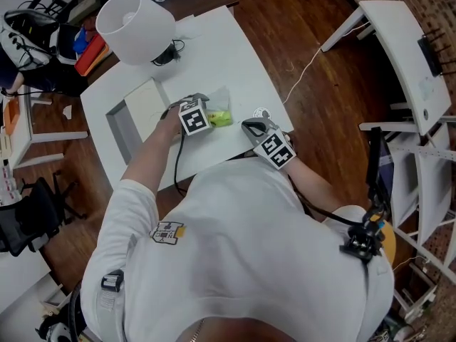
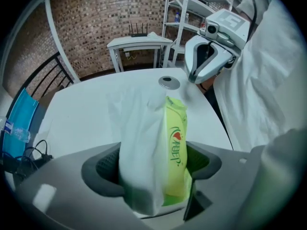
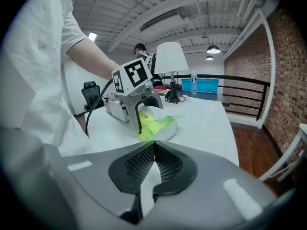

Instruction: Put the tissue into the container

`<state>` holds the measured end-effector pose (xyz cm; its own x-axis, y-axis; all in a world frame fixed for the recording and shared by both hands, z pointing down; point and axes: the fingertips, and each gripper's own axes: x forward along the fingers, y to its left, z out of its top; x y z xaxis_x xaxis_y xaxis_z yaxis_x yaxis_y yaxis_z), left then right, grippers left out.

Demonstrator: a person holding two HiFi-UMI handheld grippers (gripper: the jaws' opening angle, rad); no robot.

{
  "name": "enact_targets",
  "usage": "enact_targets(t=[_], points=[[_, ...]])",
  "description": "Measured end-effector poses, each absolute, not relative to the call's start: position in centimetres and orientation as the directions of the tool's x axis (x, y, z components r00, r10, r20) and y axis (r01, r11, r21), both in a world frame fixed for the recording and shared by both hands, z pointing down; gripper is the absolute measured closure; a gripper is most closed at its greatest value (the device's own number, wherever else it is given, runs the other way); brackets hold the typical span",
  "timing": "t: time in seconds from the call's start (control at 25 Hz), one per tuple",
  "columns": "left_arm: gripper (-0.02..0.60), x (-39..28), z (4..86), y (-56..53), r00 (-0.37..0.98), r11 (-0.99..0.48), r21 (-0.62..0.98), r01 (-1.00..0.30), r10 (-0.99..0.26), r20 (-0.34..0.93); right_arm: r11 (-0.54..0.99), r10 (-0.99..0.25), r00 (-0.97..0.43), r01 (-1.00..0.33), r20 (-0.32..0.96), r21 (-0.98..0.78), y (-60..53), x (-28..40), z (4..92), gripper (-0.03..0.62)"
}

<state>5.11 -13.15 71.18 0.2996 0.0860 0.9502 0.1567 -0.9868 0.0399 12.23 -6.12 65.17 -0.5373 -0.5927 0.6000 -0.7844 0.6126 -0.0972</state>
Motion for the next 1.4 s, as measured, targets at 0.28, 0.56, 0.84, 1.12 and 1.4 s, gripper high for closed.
enact_targets(t=[0.28, 0.56, 0.84, 1.12, 1.4], points=[[0.235, 5.1, 69.1, -14.0, 0.337, -0.995, -0.033, 0.095, 0.001, 0.941, 0.651, -0.543, -0.52, -0.757, 0.659, -0.061, -9.6, 10.8, 65.4, 0.589], [0.255, 4.4, 64.7, -15.8, 0.411, -0.989, -0.124, -0.081, -0.147, 0.9, 0.622, -0.619, -0.506, -0.783, 0.601, -0.019, -13.5, 9.8, 61.6, 0.594], [0.262, 0.4, 59.0, -18.5, 0.436, -0.912, -0.22, -0.347, -0.365, 0.823, 0.689, -0.645, -0.579, -0.723, 0.499, 0.051, -17.2, 5.9, 55.7, 0.594], [0.266, -9.2, 56.9, -19.2, 0.342, -0.784, -0.259, -0.564, -0.507, 0.791, 0.802, -0.558, -0.684, -0.589, 0.469, 0.095, -19.2, -3.7, 53.1, 0.594], [0.267, -19.2, 57.8, -18.0, 0.206, -0.629, -0.261, -0.732, -0.569, 0.796, 0.89, -0.435, -0.75, -0.442, 0.497, 0.112, -19.3, -14.2, 53.9, 0.594]])
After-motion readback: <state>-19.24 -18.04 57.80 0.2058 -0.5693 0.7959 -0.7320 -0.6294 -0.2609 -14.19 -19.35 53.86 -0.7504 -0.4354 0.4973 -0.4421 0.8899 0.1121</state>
